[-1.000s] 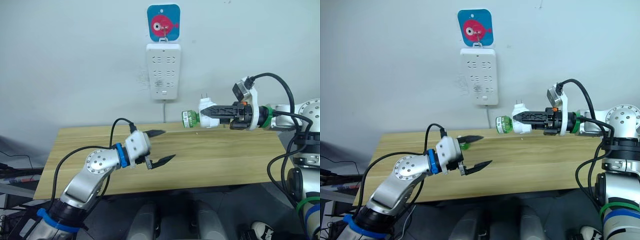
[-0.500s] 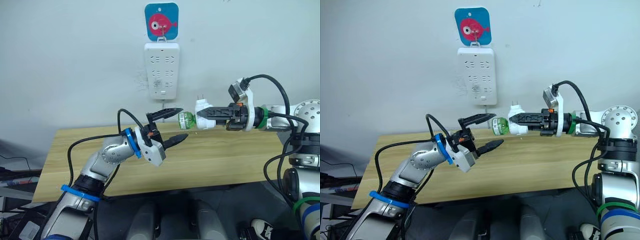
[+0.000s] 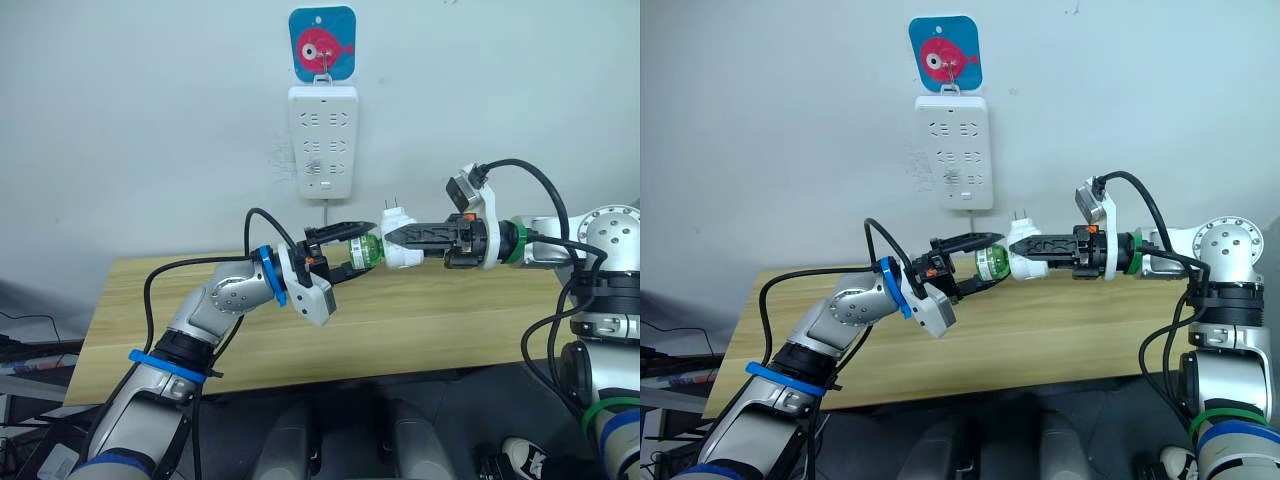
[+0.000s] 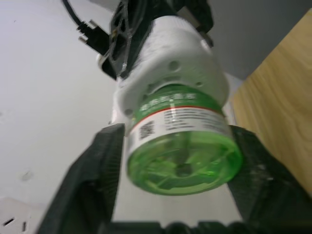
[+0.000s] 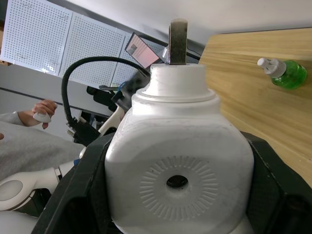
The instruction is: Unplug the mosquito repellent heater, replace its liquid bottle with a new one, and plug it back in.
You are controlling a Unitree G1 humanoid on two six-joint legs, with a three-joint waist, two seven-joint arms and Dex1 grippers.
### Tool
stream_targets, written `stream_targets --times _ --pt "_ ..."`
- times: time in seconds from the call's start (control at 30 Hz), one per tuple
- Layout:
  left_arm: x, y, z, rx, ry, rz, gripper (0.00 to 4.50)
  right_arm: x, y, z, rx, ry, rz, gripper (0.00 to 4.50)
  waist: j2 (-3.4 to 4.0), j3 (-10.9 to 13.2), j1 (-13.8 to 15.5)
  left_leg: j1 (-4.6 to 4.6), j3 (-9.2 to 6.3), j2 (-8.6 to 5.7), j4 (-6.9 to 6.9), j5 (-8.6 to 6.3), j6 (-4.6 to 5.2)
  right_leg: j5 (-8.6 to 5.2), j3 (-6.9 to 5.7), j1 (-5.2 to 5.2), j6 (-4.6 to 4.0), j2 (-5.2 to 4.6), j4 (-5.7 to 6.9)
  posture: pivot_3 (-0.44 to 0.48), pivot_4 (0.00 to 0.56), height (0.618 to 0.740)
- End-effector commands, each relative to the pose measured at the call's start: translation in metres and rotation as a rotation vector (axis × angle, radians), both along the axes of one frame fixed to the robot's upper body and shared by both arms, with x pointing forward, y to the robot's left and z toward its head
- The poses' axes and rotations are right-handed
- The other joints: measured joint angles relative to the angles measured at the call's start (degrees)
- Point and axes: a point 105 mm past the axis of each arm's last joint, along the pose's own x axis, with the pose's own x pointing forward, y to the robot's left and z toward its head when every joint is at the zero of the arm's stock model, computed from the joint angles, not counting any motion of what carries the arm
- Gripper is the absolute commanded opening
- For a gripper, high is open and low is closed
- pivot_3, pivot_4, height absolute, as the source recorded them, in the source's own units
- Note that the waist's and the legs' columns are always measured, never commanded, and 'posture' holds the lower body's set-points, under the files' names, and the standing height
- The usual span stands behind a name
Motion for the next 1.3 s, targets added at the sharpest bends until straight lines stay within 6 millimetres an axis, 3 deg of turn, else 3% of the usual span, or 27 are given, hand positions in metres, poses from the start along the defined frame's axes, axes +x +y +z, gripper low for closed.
stream_targets --times 0.03,0.23,0.37,0.57,0.73,0.83,1.03,1.3 --pt "-0.01 -0.003 0.008 -0.023 -0.03 -0.047 2.27 -0.004 0.0 0.013 0.038 -0.038 0.024 3.0 0.0 0.0 -0.01 0.0 0.0 0.0 0.0 0.0 0.0 0.0 0.0 0.0 0.0 0.0 0.0 -0.102 0.197 0.74" --pt "-0.009 -0.005 0.005 -0.063 0.179 -0.085 2.27 -0.005 0.002 0.011 0.02 -0.045 0.03 3.0 0.0 0.0 -0.02 0.0 -0.02 0.0 0.0 0.0 0.0 0.0 0.0 0.0 0.0 0.0 0.0 -0.102 0.2 0.74" --pt "-0.018 -0.003 0.009 -0.119 0.517 -0.187 2.27 -0.01 0.002 0.008 0.0 -0.056 0.044 3.0 0.0 0.0 -0.13 0.0 -0.02 0.03 0.0 0.0 0.0 0.0 0.01 -0.01 0.0 0.01 -0.01 -0.106 0.199 0.74" --pt "-0.024 -0.003 0.035 -0.24 1.111 -0.334 2.27 -0.015 0.001 0.006 -0.018 -0.067 0.067 3.0 -0.02 0.02 -0.15 0.01 -0.06 0.03 0.06 0.01 0.01 -0.04 0.02 0.04 0.04 0.1 -0.01 -0.097 0.203 0.74" --pt "-0.038 0.002 0.037 -0.218 1.51 -0.438 2.27 -0.025 0.003 0.003 -0.067 -0.102 0.113 3.0 -0.04 0.03 -0.22 0.03 -0.09 0.04 0.08 0.02 0.03 -0.28 0.02 0.04 0.43 0.31 0.03 -0.1 0.207 0.74" --pt "-0.052 0.014 0.033 -0.187 1.761 -0.519 2.27 -0.027 0.001 0.004 -0.075 -0.117 0.118 3.0 -0.06 0.04 -0.32 0.03 -0.15 0.07 0.07 0.01 0.03 -0.28 0.05 0.03 0.41 0.42 0.03 -0.101 0.207 0.74" --pt "-0.058 0.034 0.014 -0.207 1.958 -0.49 2.27 -0.023 -0.021 0.006 -0.109 -0.141 0.045 3.0 -0.08 0.06 -0.13 0.04 -0.14 0.08 0.07 0.02 0.02 -0.31 0.08 0.05 0.34 0.6 0.02 -0.109 0.211 0.74" --pt "-0.058 0.048 0.0 -0.294 1.969 -0.398 2.27 0.007 -0.062 -0.013 -0.254 -0.09 -0.203 3.0 -0.11 0.07 -0.13 0.05 -0.04 0.05 0.07 0.01 0.01 -0.4 0.11 0.03 0.01 0.19 -0.02 -0.13 0.208 0.74"
